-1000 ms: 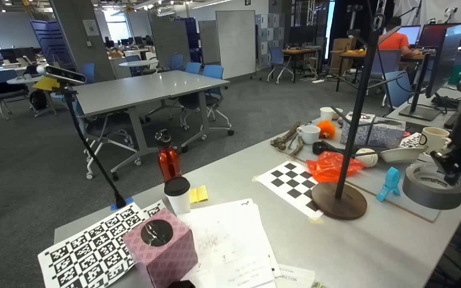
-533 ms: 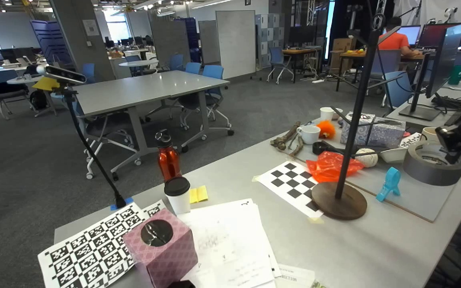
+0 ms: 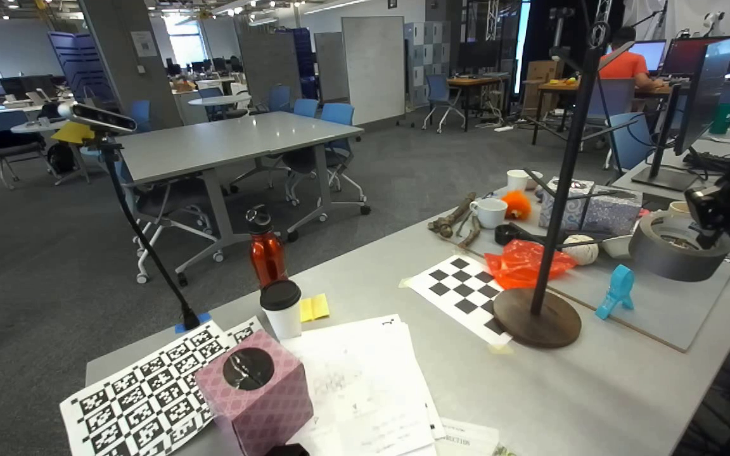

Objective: Hang the gray masking tape on the stand

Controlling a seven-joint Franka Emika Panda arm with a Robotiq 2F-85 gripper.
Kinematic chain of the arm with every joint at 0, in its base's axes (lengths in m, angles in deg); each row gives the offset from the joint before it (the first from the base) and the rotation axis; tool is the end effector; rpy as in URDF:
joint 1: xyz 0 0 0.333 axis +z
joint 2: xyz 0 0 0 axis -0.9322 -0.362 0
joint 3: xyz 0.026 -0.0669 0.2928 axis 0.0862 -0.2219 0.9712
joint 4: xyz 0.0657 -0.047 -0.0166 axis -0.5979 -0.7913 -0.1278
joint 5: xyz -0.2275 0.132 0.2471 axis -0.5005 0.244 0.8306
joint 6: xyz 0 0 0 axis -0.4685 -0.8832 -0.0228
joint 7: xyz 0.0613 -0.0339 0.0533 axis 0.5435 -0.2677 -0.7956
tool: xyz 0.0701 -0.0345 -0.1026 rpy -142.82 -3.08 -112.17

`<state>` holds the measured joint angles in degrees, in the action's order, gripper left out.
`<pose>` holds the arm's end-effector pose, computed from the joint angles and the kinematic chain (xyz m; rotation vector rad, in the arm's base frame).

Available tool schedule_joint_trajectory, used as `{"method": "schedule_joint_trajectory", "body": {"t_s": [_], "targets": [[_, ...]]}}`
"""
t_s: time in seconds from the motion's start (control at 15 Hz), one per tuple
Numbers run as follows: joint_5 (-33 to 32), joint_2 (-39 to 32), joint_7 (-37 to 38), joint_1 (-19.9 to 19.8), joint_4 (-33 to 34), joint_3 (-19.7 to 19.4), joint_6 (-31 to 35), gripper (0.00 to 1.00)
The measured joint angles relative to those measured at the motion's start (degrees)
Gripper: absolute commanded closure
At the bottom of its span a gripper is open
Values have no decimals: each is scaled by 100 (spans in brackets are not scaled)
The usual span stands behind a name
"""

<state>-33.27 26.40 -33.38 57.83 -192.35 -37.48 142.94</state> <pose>0.4171 -0.1179 0.3463 2.7025 -1.1999 0.3818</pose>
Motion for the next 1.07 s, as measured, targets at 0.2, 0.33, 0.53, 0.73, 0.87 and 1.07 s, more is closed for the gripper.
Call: {"method": "schedule_joint_trajectory", "body": {"t_s": [0.2,0.33,0.53,0.73,0.87,1.07], "targets": [[41,-52,-4,-5,0,0,8,96],[175,-70,-17,-19,1,-23,84,96],[447,-81,-60,-90,2,-97,397,96],[788,-132,-191,-185,2,-233,837,96],[1120,-240,-359,-213,3,-342,1139,96],[1670,-455,-777,-219,10,-408,1430,84]]}}
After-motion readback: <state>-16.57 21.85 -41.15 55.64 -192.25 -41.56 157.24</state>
